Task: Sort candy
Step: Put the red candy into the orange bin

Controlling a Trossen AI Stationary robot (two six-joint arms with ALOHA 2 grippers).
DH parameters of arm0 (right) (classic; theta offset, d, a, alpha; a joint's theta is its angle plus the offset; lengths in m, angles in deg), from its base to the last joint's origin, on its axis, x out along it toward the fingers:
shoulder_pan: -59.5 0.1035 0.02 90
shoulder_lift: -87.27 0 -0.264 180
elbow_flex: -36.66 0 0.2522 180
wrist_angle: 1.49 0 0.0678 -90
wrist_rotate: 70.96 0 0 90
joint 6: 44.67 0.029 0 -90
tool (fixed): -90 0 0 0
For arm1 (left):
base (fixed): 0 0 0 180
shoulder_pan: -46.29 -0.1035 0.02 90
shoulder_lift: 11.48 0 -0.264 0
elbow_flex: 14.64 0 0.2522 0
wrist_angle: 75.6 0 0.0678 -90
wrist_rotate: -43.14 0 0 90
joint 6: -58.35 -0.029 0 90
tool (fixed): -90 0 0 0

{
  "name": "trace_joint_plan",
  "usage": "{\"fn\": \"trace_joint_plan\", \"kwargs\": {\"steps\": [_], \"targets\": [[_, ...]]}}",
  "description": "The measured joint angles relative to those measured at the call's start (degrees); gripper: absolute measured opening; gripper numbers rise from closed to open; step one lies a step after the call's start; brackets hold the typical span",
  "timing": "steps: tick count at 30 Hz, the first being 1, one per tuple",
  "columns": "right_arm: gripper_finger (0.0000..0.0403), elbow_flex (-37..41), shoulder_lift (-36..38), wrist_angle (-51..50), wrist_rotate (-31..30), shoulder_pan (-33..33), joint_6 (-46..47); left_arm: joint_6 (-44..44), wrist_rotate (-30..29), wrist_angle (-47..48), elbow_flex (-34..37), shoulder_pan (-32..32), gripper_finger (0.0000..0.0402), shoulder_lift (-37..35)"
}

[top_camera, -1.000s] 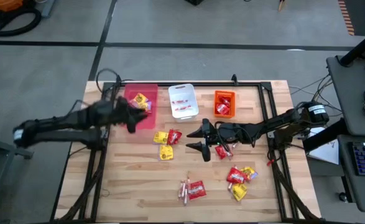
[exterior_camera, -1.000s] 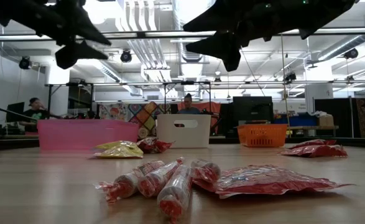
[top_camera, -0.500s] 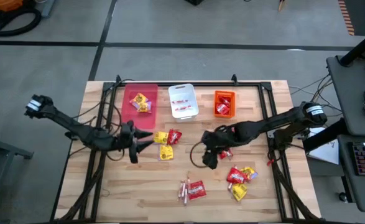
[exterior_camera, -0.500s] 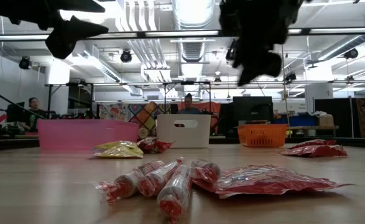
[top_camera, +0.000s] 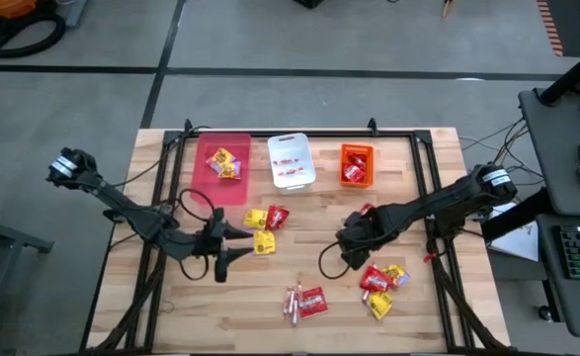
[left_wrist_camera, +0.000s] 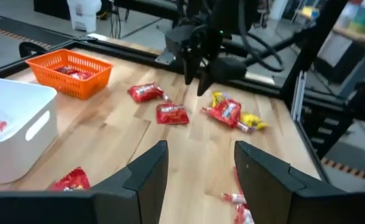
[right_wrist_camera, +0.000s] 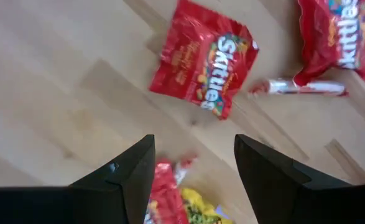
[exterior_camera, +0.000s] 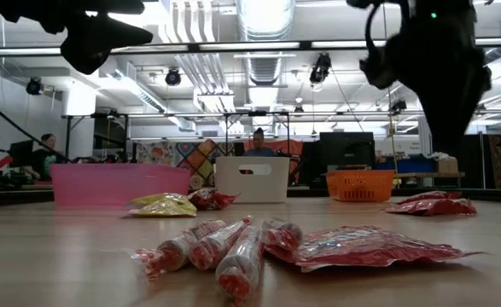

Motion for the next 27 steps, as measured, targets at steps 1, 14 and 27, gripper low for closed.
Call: {"fn": "trace_joint_plan", "kwargs": {"steps": [1, 14, 27], "targets": [[0.021, 1.33, 0.0, 1.23, -0.03, -0.25, 0.48, -0.15, 0.01, 0.76, -0.61, 0.06, 0.0168, 0.35], [0.021, 12.17, -0.83, 16.46, -4.69, -2.28, 2.32, -6.36, -2.98, 9.81, -6.93, -0.05, 0.0168, 0.65], [0.013, 16.67, -1.75, 30.36, -6.84, -2.23, -2.9, -8.77, -8.28, 9.13, -7.18, -0.35, 0.0168, 0.76]]}}
